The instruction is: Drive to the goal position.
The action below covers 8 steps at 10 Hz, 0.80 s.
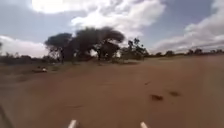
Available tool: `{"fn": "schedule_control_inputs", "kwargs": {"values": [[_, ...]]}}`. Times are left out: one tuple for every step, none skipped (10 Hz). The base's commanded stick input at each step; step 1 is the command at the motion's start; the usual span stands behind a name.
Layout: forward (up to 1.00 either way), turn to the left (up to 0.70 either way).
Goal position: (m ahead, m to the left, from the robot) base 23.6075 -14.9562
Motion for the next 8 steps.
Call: {"fn": "schedule_control_inputs", "kwargs": {"values": [[0.70,0.00],[0.70,0.00],[0.70,0.00],[0.70,0.00],[0.70,-0.01],[0.70,-0.25],[0.70,-0.27],[0.70,-0.27]]}}
